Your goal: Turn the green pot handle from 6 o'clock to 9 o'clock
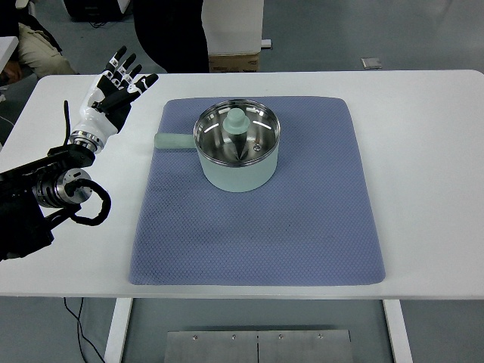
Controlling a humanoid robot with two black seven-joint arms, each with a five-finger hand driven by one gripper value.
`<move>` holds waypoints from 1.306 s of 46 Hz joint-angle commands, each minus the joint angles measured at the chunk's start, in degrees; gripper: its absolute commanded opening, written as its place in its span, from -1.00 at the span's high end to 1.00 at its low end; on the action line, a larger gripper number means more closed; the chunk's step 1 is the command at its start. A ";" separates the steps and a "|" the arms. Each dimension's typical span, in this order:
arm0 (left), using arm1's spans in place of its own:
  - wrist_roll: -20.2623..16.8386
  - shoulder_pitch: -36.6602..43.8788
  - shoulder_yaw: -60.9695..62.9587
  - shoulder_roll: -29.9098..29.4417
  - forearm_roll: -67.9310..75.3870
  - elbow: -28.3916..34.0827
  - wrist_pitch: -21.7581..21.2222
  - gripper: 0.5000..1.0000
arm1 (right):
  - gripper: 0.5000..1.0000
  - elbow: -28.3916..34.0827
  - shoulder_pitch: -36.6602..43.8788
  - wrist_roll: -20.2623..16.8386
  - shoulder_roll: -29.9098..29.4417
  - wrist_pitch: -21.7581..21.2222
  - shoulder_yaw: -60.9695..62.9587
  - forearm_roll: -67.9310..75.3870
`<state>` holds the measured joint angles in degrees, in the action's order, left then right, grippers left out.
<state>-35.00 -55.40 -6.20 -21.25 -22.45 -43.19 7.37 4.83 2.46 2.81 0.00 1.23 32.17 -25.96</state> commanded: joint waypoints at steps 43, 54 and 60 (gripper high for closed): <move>0.00 3.90 -6.02 3.40 0.30 3.02 -0.61 -1.00 | -1.00 0.00 0.00 0.00 0.00 0.00 0.00 0.03; 0.00 4.07 -6.46 5.95 0.39 4.69 -0.43 -1.00 | -1.00 0.00 0.00 0.00 0.00 0.00 0.00 0.03; 0.00 4.16 -7.07 6.74 0.48 4.86 -0.43 -1.00 | -1.00 0.00 0.00 0.00 0.00 0.00 0.00 0.03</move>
<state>-35.00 -51.25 -13.00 -14.98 -22.00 -38.40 6.93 4.83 2.46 2.81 0.00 1.23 32.17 -25.95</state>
